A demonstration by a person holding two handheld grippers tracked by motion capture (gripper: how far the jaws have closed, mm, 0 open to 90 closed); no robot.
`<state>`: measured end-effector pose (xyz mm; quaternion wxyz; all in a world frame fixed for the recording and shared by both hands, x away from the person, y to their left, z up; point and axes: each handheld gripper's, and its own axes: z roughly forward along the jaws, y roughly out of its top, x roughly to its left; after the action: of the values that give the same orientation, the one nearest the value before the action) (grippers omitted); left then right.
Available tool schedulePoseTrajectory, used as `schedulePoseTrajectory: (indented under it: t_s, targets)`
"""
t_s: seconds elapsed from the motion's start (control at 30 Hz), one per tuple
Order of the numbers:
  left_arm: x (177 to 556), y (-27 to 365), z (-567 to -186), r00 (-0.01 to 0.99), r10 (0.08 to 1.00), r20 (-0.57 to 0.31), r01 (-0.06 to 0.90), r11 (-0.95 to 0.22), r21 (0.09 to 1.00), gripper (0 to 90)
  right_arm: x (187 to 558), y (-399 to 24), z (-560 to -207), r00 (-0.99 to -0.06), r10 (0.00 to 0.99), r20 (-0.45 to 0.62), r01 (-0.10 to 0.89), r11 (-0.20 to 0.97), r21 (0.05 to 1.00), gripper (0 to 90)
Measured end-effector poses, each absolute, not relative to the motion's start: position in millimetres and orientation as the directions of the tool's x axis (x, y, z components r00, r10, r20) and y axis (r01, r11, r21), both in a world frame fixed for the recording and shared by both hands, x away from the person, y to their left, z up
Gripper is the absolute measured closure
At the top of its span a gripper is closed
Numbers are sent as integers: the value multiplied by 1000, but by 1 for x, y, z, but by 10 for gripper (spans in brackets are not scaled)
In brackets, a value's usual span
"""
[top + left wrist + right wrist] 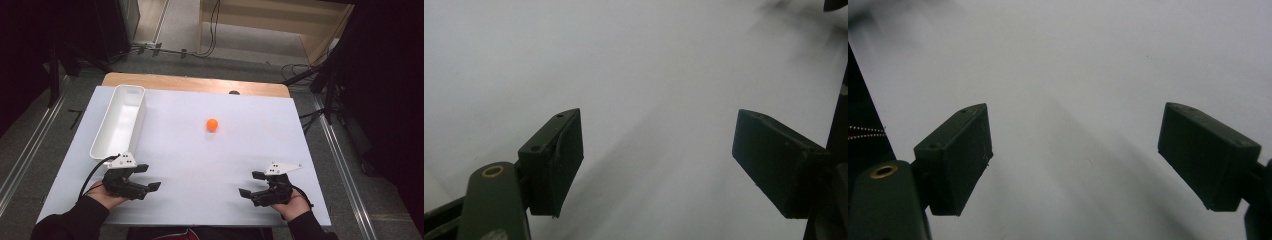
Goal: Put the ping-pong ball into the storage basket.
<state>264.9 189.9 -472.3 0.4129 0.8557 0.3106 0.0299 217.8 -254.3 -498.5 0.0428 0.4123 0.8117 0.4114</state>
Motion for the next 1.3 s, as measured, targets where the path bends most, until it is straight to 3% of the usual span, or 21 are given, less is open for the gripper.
schedulePoseTrajectory:
  t_s: [1.3]
  targets:
    - [266,189,-475,808,552,-206,511,-482,712,209,217,-253,-498,-666,702,252,621,335,709,129]
